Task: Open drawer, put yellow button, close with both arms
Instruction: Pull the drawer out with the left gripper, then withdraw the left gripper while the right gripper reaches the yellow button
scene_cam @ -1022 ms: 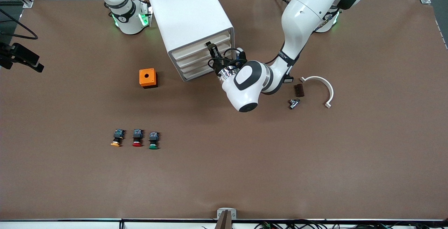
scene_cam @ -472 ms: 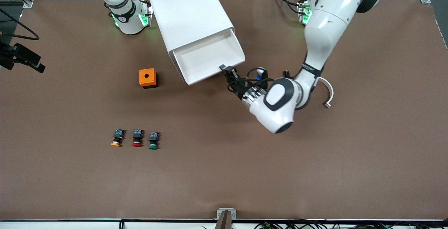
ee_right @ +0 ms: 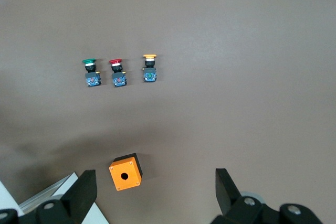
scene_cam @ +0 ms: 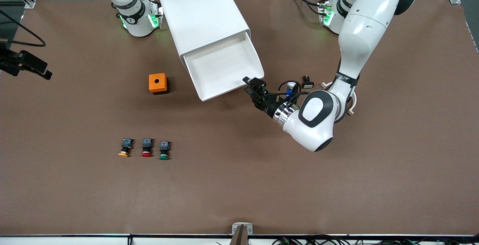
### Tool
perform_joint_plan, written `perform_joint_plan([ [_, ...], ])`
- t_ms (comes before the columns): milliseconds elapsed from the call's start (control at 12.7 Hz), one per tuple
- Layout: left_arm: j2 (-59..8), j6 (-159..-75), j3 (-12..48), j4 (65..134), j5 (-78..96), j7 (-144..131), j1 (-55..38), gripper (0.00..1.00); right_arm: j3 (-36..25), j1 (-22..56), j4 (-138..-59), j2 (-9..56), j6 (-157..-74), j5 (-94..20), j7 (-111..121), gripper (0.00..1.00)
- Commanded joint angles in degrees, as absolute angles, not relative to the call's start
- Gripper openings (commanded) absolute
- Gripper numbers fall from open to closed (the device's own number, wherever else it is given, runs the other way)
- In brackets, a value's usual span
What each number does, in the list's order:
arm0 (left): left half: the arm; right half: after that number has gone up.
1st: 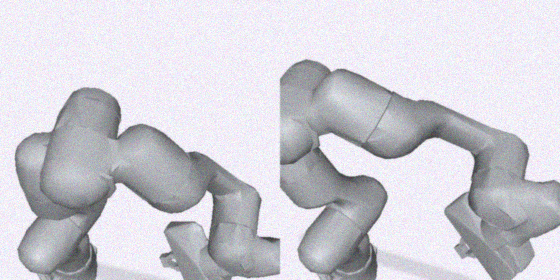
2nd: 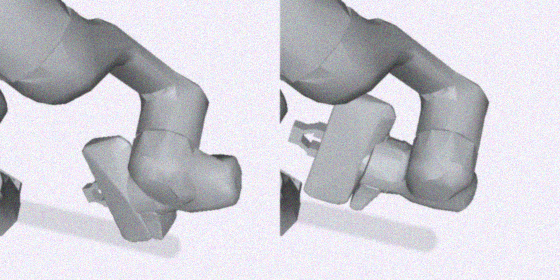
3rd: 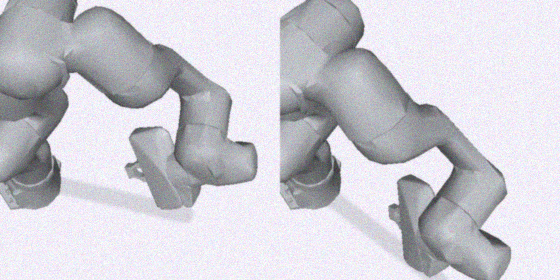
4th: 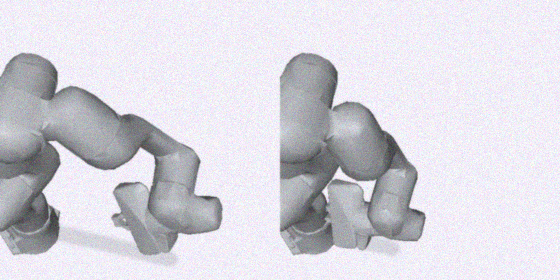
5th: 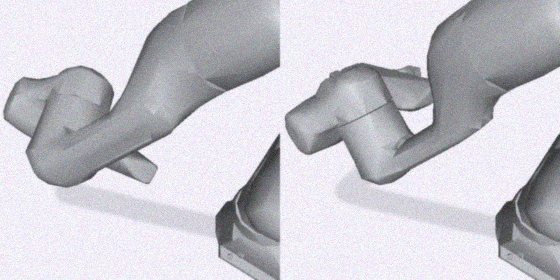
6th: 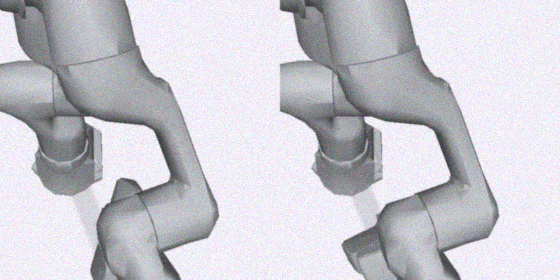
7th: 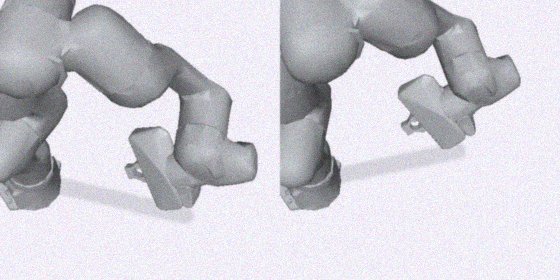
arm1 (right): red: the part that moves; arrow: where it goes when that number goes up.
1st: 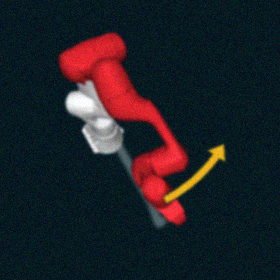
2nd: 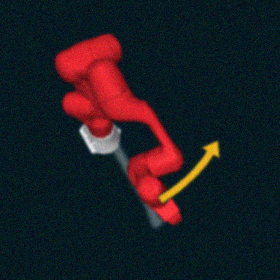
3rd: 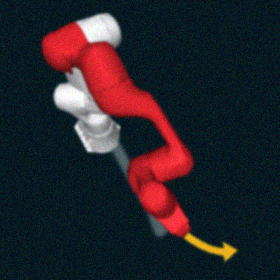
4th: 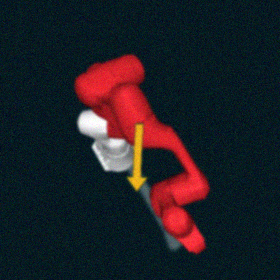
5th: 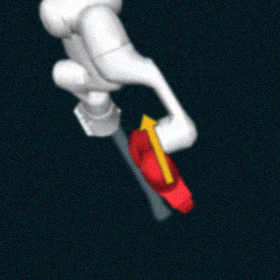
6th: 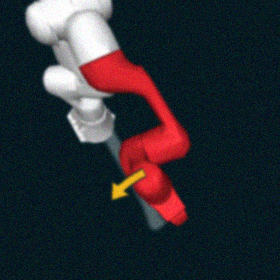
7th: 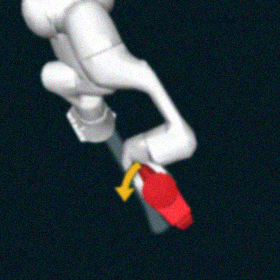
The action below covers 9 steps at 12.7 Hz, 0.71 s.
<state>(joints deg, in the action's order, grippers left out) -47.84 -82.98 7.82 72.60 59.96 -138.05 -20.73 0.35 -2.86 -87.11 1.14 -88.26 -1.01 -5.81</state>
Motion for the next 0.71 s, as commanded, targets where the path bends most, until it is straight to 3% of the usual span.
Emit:
perform_joint_plan([
  [0, -46.6, -82.0, 5.0, 71.8, 60.2, -136.4, -20.2, 0.99, 0.1, -2.2, -87.3, 4.7, -91.6, -1.7, -6.7, 1.0],
  [629, -45.1, -81.8, -12.9, 71.2, 49.7, -110.7, -20.4, 0.99, 0.2, -1.5, -91.9, 15.6, -107.2, -1.9, -6.7, 1.0],
])
